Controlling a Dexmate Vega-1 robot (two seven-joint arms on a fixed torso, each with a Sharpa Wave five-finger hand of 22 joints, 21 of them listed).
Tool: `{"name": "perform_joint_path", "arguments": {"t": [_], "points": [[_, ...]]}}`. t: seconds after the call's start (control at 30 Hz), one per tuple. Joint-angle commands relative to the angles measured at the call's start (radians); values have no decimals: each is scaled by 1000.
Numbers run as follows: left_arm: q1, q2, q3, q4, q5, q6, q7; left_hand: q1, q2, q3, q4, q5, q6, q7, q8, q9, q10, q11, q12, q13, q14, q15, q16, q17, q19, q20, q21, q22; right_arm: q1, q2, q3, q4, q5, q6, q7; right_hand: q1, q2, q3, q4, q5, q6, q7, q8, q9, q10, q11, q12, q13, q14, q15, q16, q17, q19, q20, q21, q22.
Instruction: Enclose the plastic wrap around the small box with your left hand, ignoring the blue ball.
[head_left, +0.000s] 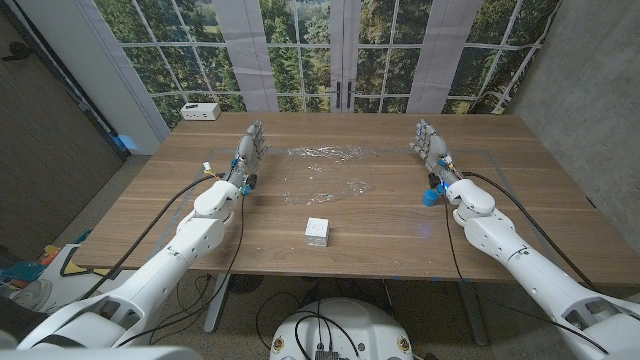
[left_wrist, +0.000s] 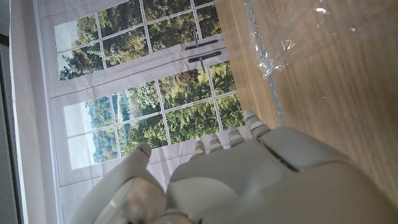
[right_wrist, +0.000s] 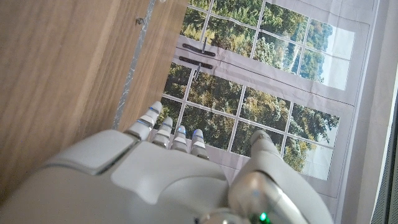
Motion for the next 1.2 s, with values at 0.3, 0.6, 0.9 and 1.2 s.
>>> {"name": "perform_joint_path", "arguments": {"t": [0.3,0.6,0.9,1.2], "points": [[-16,57,52,-23,280,-95,148,155,-47,54,-194,-74,65,-37,-12,6,10,11,-19,11,-48,-24,-77,-9,-51,-1,0,6,-5,-11,-2,-25,-9,-20,-9,78,19,21,-62,-15,-8,-30,-9,5,-123,-34,-51,18,-149,21,-63,28,-75,27,-38,3],[12,86,53,-93,369,-92,218,146,-38,53,-189,-73,102,-27,-5,5,23,19,-20,7,-42,-15,-79,-8,-50,14,0,4,-28,-26,1,-60,-5,-30,-12,83,27,24,-63,-16,8,-23,-3,5,-104,-23,-46,15,-131,33,-56,27,-74,37,-36,3],[43,139,58,-192,522,-75,297,144,-33,53,-189,-73,123,-25,-1,5,29,25,-20,6,-39,-16,-81,-8,-46,19,2,3,-56,-34,7,-92,-7,-19,-25,87,31,26,-65,-17,19,-18,0,5,-88,-19,-41,13,-118,39,-52,25,-71,46,-34,3],[62,182,62,-273,664,-63,345,144,-27,55,-192,-73,152,-17,3,5,42,25,-20,3,-30,-19,-81,-10,-35,24,5,2,-83,-47,12,-137,-13,-23,-45,90,33,27,-67,-18,26,-15,2,5,-77,-16,-38,12,-112,41,-50,24,-69,48,-33,3]]}}
